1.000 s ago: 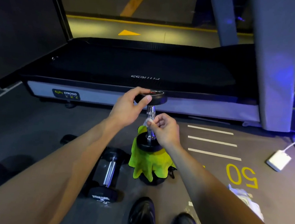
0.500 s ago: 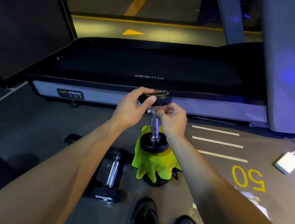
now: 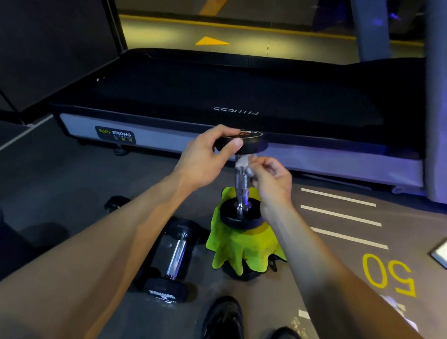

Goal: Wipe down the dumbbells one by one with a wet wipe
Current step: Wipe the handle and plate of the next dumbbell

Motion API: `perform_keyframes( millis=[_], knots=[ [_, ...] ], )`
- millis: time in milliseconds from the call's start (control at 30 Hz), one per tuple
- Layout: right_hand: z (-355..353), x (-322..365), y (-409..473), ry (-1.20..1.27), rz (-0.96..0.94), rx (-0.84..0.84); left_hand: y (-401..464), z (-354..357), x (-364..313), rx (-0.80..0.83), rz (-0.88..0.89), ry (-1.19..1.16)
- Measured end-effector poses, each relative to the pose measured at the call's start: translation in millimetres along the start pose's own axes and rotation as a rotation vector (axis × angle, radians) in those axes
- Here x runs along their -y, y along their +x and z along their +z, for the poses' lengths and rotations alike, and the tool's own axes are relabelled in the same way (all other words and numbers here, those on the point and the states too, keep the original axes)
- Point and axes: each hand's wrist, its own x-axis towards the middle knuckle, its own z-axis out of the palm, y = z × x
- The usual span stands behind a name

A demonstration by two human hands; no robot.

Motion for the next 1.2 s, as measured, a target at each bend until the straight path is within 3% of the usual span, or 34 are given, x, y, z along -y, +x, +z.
perform_keyframes(
  millis=[100,233,400,567,633,700,733,867,1033,1133,1200],
  knots=[
    [8,0,10,0.076,0.04,-0.068,0,3,2,-0.013,0.003,-0.02],
    [-7,-21,-1,0.032,0.058,-0.033,-3,6,4,-0.028,0.025,-0.047],
    [9,-7,4,0.106,-0.005,-0.079,-3,8,2,-0.032,0.021,-0.066],
    [-31,-35,-11,-0.278,-0.164,0.181,-4,1,5,-0.016,0.006,-0.081],
    [-51,-41,-13,-0.532,-0.24,0.345,-3,0,5,-0.003,-0.003,-0.081],
    [-57,-37,-10,-0.764,-0.293,0.381,-2,2,-1,0.027,-0.003,-0.07],
    [-56,-33,-5,-0.771,-0.284,0.368,-2,4,-4,0.036,0.0,-0.068],
    [-47,-36,-9,-0.425,-0.183,0.267,0,11,-11,0.033,-0.043,-0.121],
    [-60,-51,-8,-0.625,-0.163,0.42,-6,12,-14,-0.001,-0.079,-0.156],
    [-56,-36,4,-0.567,-0.085,0.457,-4,10,-12,-0.002,-0.097,-0.191],
    [-42,-27,6,-0.404,-0.116,0.384,-1,7,-9,-0.011,-0.108,-0.212]
  ],
)
